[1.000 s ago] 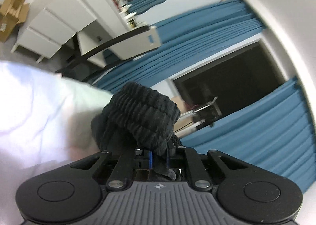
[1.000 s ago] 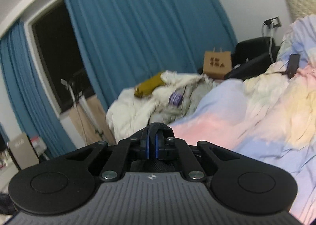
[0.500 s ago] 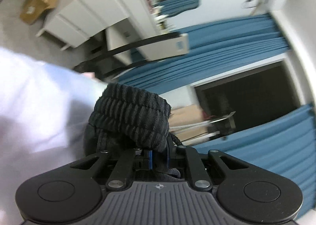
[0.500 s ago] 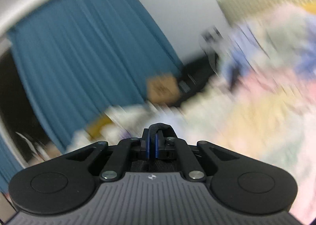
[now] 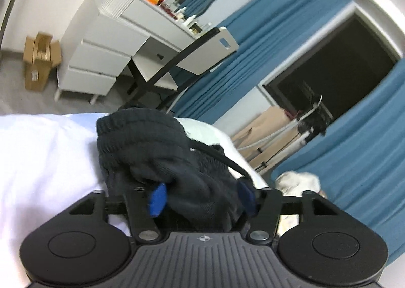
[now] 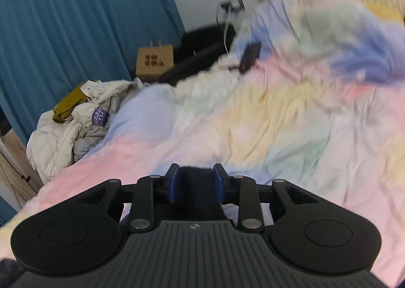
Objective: Fold clothes
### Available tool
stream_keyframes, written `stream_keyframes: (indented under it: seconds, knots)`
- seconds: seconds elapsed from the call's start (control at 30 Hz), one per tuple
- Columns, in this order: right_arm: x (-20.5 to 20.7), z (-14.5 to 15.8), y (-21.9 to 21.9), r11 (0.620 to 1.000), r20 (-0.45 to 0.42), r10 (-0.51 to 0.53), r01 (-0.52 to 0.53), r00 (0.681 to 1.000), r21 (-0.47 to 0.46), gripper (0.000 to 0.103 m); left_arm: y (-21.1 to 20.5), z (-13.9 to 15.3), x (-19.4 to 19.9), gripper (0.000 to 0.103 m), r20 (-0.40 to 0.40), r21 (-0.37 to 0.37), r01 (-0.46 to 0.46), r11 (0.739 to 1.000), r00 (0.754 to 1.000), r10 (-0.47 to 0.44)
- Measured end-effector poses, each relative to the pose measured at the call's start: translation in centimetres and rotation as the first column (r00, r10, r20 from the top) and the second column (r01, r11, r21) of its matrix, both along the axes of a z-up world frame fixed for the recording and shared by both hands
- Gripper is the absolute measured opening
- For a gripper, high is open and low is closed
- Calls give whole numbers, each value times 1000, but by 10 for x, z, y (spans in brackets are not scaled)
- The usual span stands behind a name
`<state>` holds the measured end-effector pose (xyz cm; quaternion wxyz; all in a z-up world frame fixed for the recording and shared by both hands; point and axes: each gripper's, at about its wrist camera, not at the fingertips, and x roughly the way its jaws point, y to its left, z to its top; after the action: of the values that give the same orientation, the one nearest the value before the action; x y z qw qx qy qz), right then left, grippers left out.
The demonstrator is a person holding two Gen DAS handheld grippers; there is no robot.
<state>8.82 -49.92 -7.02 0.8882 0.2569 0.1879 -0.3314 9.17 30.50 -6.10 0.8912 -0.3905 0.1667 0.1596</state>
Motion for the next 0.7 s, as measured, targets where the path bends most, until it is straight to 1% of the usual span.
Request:
stream_keyframes:
  seconds: [0.07,0.1,0.2,0.27,0.3,0.33,0.37,0.43,0.5,0.57,0.6,0.7]
  knots:
    - [-12,12,14,999,22,14,-13,1000,-48,40,-22,5,-9,81,-17,58,23,998,1000,-22]
    - [-19,18,21,997,36,23,-20,999,-70,43,-35,7,-13,83,-23,86,39,996,999,-37]
    - [-30,34,42,988,79,52,-40,996,-148,45,-70,12,-23,84,-54,155,102,983,994,-95]
    - [-33,41,55,977,104,84,-61,991,-204,52,-92,15,-27,84,-77,198,152,968,987,-139]
    - [-32,44,61,971,116,116,-88,986,-221,61,-104,17,-28,85,-88,235,157,959,986,-140]
    - [-31,46,66,966,127,157,-125,979,-227,63,-115,19,-29,85,-90,265,172,949,984,-153]
    - [-27,47,70,958,140,221,-188,965,-214,62,-126,20,-30,85,-90,294,189,937,981,-170]
    - [-15,42,74,937,169,342,-321,924,-141,63,-140,18,-24,85,-92,303,238,923,971,-221]
    - [0,33,77,896,205,442,-443,873,-46,64,-152,13,-21,85,-101,318,277,907,961,-258]
    - [19,20,82,847,225,507,-529,832,51,64,-162,7,-18,85,-116,330,315,890,949,-293]
    - [29,13,85,824,219,535,-561,816,79,64,-166,4,-15,85,-128,334,333,882,943,-308]
    - [61,-4,99,772,144,612,-627,777,103,63,-171,-7,-5,85,-159,339,384,859,923,-350]
